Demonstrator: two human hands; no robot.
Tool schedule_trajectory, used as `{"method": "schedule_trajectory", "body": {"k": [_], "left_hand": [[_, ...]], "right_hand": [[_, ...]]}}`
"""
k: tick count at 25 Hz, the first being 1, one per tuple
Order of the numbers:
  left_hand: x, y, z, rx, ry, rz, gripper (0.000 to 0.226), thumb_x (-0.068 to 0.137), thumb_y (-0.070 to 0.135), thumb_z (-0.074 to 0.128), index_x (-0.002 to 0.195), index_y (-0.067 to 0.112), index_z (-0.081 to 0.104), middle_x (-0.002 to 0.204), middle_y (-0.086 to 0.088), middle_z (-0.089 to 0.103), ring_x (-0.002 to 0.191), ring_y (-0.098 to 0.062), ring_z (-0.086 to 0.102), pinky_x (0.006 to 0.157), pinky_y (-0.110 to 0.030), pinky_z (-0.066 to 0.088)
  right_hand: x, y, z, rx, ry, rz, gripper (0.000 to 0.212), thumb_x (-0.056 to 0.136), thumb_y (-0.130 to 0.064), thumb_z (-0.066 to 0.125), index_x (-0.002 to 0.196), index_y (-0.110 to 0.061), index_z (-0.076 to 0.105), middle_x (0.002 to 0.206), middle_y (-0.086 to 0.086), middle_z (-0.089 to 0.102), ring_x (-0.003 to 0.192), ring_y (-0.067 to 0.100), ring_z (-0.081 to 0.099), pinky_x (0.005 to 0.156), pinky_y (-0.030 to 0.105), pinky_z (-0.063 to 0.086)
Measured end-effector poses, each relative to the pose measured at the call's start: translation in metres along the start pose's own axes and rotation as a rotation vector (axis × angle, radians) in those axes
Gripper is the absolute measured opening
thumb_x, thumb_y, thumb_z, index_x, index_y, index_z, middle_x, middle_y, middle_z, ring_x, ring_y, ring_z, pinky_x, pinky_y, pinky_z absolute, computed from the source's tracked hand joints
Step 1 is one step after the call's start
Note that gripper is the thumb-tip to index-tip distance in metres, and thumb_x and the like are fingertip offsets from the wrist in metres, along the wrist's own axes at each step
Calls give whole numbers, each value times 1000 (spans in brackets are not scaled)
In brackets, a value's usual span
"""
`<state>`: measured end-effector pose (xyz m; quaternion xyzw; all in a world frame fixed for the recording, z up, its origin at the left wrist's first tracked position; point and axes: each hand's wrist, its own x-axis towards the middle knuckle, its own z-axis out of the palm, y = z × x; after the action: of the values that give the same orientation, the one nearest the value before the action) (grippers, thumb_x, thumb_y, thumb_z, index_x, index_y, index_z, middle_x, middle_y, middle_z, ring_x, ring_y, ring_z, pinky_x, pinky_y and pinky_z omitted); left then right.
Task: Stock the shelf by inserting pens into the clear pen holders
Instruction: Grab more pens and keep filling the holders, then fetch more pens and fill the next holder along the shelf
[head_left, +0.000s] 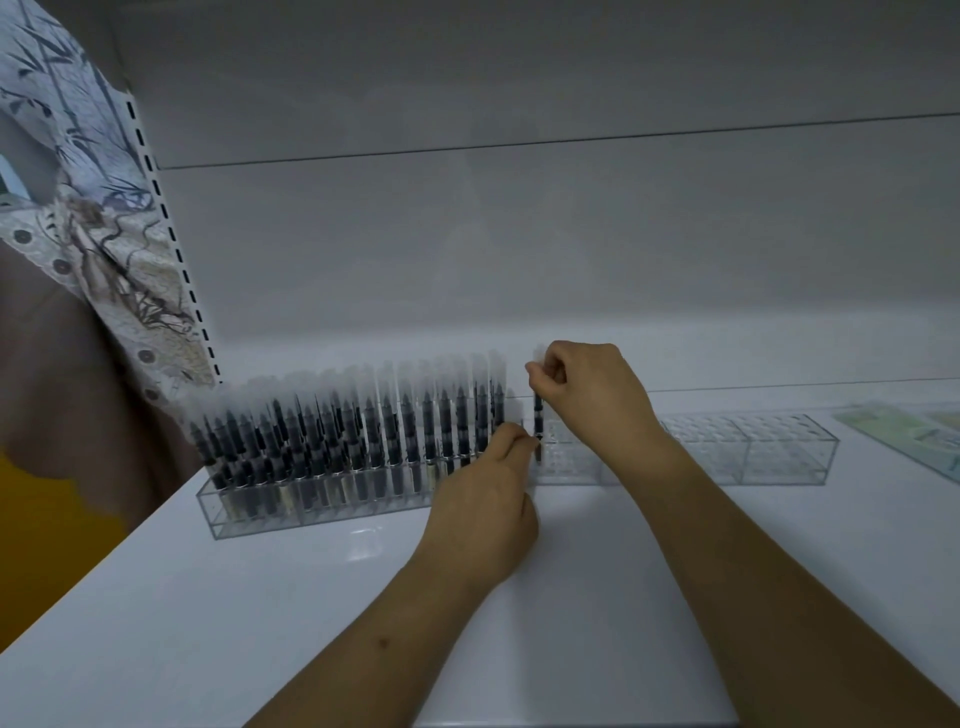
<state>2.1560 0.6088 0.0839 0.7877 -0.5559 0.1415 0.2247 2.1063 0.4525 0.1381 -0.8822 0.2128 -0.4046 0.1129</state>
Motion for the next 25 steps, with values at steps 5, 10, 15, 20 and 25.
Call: {"method": "schedule_trajectory", "body": {"k": [5, 10, 15, 20, 25], "left_hand": [[2, -1, -6, 34, -34, 24, 53, 88, 6, 45, 141, 14, 45, 145, 7, 38, 85, -19, 64, 63, -25, 49], [-20, -5, -39, 12, -58, 32, 51, 94, 18, 43, 146, 17, 42, 137, 2, 48, 103, -20, 60, 78, -30, 51], [-105, -35, -96, 118, 287, -153, 29, 92, 26, 44, 113, 15, 62, 101, -2, 61, 94, -21, 54, 79, -31, 43], [-232, -86, -153, 234, 496, -575, 40, 92, 33, 42, 125, 18, 60, 118, -1, 60, 107, -20, 54, 89, -37, 46], [-396, -118, -153, 281, 508, -1111, 35, 93, 30, 46, 126, 22, 54, 121, 2, 55, 112, -17, 49, 92, -33, 42]], "right_hand": [[3, -14, -27, -243, -243, 78, 55, 99, -47, 47, 59, -10, 47, 57, 4, 48, 55, 23, 51, 48, 27, 34], [-25, -66, -48, -236, -1, 84, 53, 101, -55, 31, 86, -14, 61, 79, 2, 64, 73, 21, 60, 57, 30, 42], [-57, -175, -12, 219, -147, -130, 58, 100, -56, 36, 142, -18, 47, 144, 1, 51, 130, 21, 46, 106, 36, 39], [-107, -296, 37, 436, -324, -354, 64, 99, -58, 34, 151, -22, 33, 156, -4, 35, 143, 17, 31, 115, 36, 29], [-200, -406, 100, 582, -569, -534, 64, 102, -57, 30, 152, -18, 32, 154, 1, 38, 141, 20, 34, 113, 38, 33]]}}
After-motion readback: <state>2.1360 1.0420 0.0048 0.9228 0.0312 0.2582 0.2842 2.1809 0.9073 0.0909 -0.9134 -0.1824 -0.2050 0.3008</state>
